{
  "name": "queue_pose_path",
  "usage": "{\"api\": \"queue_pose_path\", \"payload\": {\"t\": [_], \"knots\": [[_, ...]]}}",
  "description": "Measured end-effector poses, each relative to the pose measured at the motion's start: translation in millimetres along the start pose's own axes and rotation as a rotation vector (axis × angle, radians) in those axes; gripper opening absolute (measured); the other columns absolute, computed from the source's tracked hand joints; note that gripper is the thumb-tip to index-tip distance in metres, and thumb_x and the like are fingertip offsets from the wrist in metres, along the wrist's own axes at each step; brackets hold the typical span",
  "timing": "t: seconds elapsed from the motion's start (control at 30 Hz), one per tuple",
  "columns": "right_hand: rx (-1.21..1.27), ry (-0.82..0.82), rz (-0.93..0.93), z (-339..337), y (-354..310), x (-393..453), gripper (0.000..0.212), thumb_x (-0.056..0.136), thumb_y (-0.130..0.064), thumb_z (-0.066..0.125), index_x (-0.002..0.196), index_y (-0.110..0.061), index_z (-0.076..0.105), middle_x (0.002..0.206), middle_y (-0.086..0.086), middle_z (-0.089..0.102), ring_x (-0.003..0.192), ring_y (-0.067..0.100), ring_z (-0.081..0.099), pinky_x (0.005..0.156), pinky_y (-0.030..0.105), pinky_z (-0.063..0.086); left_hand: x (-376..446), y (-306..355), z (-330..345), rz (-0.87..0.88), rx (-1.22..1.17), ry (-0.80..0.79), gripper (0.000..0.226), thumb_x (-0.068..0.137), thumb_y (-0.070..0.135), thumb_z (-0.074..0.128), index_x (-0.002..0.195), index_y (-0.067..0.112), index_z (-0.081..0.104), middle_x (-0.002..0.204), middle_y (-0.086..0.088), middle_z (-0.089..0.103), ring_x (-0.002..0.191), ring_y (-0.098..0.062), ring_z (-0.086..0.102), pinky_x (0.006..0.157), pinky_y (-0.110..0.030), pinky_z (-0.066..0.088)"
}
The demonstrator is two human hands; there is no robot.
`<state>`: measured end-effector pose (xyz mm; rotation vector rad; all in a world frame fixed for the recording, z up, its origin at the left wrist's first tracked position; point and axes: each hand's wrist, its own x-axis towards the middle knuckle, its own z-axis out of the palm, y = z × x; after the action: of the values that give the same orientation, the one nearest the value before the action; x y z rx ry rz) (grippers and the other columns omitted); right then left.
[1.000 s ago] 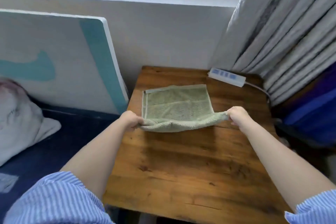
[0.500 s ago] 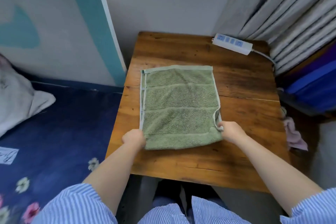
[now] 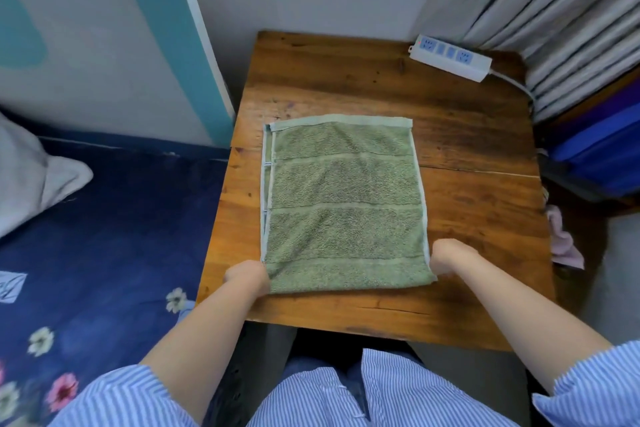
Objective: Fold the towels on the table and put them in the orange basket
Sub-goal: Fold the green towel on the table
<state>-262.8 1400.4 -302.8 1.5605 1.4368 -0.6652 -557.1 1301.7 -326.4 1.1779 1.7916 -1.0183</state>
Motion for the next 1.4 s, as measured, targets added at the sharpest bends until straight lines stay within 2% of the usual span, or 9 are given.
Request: {"api": "queue_pose_path", "payload": {"t": [0.17,0.33,0.47,0.63,0.8,0.9,1.1,1.23,1.4], "knots": [[0.116,0.151,-0.019,-53.5,-6.8,17.7,0.025,0.09,-0.013,0.04,0.106,-0.009,0.058,0.096,0.003,0.057,0.081,0.019,0.053,0.061,0.023,0.042,3.7,26.1,-54.3,0.044,0.064,0.217,0.032,0.087,0.002,0.038,0.11,0.011,0.059,0.104,-0.001,0.06,0.087,-0.019,0.057,0.06,-0.021,0.039],[0.232,0.336,-0.067,-119.6,-24.9,50.1,0.019,0.088,-0.01,0.044,0.098,-0.008,0.06,0.091,0.005,0.056,0.081,0.022,0.054,0.063,0.027,0.042,16.5,57.7,-137.5,0.122,0.084,0.4,0.028,0.086,0.003,0.04,0.106,0.008,0.059,0.102,-0.006,0.06,0.091,-0.024,0.058,0.067,-0.028,0.043],[0.268,0.479,-0.185,-154.8,-36.1,77.5,0.031,0.091,-0.01,0.041,0.119,-0.005,0.053,0.119,0.014,0.056,0.112,0.031,0.049,0.083,0.037,0.047,39.0,73.2,-178.5,0.118,-0.011,0.461,0.028,0.087,0.006,0.04,0.111,0.006,0.055,0.112,-0.01,0.058,0.098,-0.025,0.054,0.074,-0.031,0.045],[0.362,0.578,-0.283,-182.5,-43.6,117.6,0.039,0.092,-0.006,0.038,0.13,-0.004,0.041,0.134,0.018,0.042,0.124,0.034,0.036,0.097,0.042,0.038,77.9,75.7,-211.9,0.128,-0.204,0.539,0.037,0.088,0.005,0.039,0.125,0.003,0.044,0.128,-0.015,0.047,0.12,-0.029,0.044,0.095,-0.038,0.041],[0.441,0.602,-0.283,-193.7,-46.5,141.3,0.039,0.087,-0.001,0.044,0.125,-0.005,0.049,0.124,0.019,0.049,0.118,0.035,0.041,0.093,0.04,0.041,112.2,64.7,-218.6,0.166,-0.287,0.626,0.05,0.088,0.002,0.039,0.138,0.007,0.034,0.147,-0.012,0.032,0.135,-0.028,0.029,0.109,-0.039,0.029],[0.461,0.638,-0.31,-195.1,-44.0,144.8,0.029,0.087,-0.002,0.047,0.114,-0.002,0.059,0.113,0.018,0.055,0.109,0.035,0.049,0.084,0.038,0.044,121.6,52.0,-219.4,0.13,-0.199,0.739,0.044,0.09,0.007,0.041,0.134,0.009,0.04,0.133,-0.011,0.047,0.124,-0.027,0.039,0.102,-0.037,0.033],[0.516,0.557,-0.542,-195.3,-24.2,137.6,0.021,0.088,-0.003,0.051,0.104,-0.002,0.064,0.104,0.012,0.06,0.095,0.027,0.055,0.082,0.032,0.042,127.7,39.8,-219.9,0.129,-0.188,0.719,0.04,0.093,0.022,0.045,0.132,0.013,0.043,0.124,-0.012,0.046,0.119,-0.029,0.037,0.099,-0.037,0.034],[0.5,0.275,-0.672,-194.6,-14.4,119.5,0.016,0.089,-0.005,0.052,0.096,-0.011,0.064,0.09,-0.001,0.058,0.072,0.006,0.05,0.065,0.019,0.038,130.3,33.1,-219.7,0.184,-0.146,0.677,0.05,0.093,0.025,0.046,0.14,0.018,0.032,0.132,-0.011,0.042,0.123,-0.028,0.036,0.101,-0.038,0.034],[0.536,0.126,-0.654,-197.9,-6.3,104.9,0.03,0.089,-0.007,0.053,0.069,-0.029,0.051,0.072,-0.012,0.053,0.063,0.001,0.051,0.063,0.017,0.044,125.2,29.8,-232.0,0.216,-0.189,0.673,0.029,0.091,0.026,0.051,0.118,0.016,0.053,0.12,-0.009,0.049,0.115,-0.027,0.041,0.095,-0.036,0.036]]}}
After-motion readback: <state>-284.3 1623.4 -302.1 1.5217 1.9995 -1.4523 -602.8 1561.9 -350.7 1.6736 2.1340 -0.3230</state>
